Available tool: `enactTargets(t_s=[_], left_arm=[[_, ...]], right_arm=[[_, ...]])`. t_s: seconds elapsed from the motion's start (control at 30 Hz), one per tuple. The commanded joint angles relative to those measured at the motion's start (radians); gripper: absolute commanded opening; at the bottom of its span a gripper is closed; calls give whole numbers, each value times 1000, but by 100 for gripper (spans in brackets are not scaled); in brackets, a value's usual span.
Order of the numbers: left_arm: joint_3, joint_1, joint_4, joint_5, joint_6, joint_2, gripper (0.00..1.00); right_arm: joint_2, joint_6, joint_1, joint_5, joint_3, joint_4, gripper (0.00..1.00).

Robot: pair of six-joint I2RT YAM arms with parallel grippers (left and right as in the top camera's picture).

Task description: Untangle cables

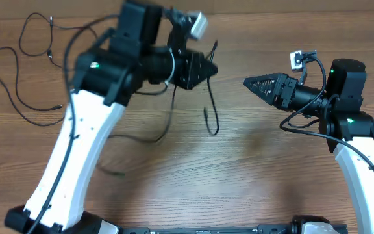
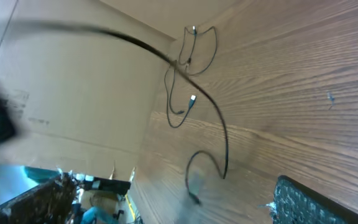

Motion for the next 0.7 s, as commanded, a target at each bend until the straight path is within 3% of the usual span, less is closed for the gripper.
enactTargets(t_s=[0.0,0.13,0.27,0.4,0.57,0.67], left_arm=[[166,0,14,71,-138,-15,4],[246,-3,62,122,-245,-15,4],[258,-5,95,164,-369,-15,4],[258,-5,151,217,-481,-15,4],[258,-5,201,338,-493,-15,4],[258,-6,183,339,-553,-15,4]], right_arm=[[-3,-86,-2,16,32,5,100],[-3,-181,23,-59,32,33,100],[-3,-186,73,-68,32,89,100],[-3,-182,119,21,32,111,100],[-3,-135,129,154,32,138,100],[-2,-196,141,154,32,208,98]])
